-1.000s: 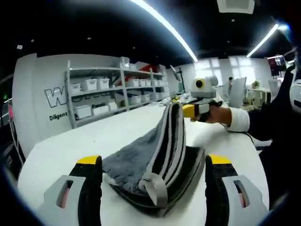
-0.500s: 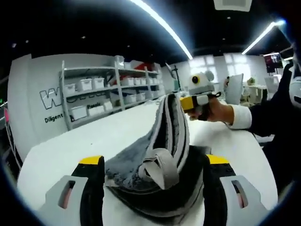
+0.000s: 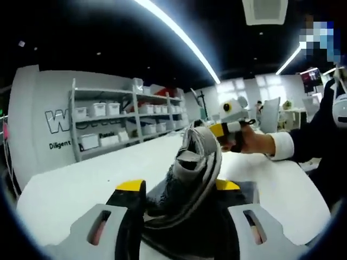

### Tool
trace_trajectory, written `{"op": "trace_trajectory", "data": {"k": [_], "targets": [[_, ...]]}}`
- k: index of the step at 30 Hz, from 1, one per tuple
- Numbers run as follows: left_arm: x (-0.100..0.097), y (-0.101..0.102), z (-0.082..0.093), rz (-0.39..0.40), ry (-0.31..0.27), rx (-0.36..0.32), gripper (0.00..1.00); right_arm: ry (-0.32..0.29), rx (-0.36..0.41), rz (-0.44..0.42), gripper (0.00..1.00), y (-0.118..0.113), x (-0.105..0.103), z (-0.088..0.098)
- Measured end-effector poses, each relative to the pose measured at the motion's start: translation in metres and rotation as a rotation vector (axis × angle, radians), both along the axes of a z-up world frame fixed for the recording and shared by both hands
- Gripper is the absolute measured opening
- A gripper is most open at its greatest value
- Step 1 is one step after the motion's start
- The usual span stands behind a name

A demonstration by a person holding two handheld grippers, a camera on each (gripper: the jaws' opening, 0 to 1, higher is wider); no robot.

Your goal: Open the folded towel by lifting each exposed corner and separating the folded layers until the towel lies flat within the target outline without major curled edges

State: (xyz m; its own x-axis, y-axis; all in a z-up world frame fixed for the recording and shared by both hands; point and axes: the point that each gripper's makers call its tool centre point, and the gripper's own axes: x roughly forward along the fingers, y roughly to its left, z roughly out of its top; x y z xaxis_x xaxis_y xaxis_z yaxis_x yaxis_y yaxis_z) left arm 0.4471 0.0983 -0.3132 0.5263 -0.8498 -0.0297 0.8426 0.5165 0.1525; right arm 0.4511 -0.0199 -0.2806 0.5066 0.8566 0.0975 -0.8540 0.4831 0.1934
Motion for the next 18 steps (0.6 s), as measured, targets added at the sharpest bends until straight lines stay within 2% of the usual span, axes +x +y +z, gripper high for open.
{"op": "trace_trajectory", "data": {"k": [5,6,8,12,15,18], "targets": [[0.003,0.0,0.007,-0.016,-0.02,-0.032,0.33,-0.013,-0.016,-0.012,0.0,-0.001,0.007,0.005],[0.0,-0.002,0.011,-0.043,-0.015,-0.065,0.32,-0.019,-0.021,-0.016,0.0,-0.001,0.008,0.006],[0.005,0.0,0.01,-0.035,0.011,-0.071,0.3,-0.024,-0.028,-0.019,0.0,0.0,0.011,0.008],[0.014,0.004,0.015,-0.029,0.007,-0.097,0.23,-0.042,-0.055,-0.028,0.0,0.006,0.017,0.008],[0.02,0.005,0.016,-0.026,0.026,-0.113,0.16,-0.046,-0.06,-0.031,0.0,0.008,0.022,0.01],[0.03,0.007,0.014,-0.01,0.022,-0.101,0.15,-0.065,-0.091,-0.045,0.0,0.009,0.031,0.01]]}}
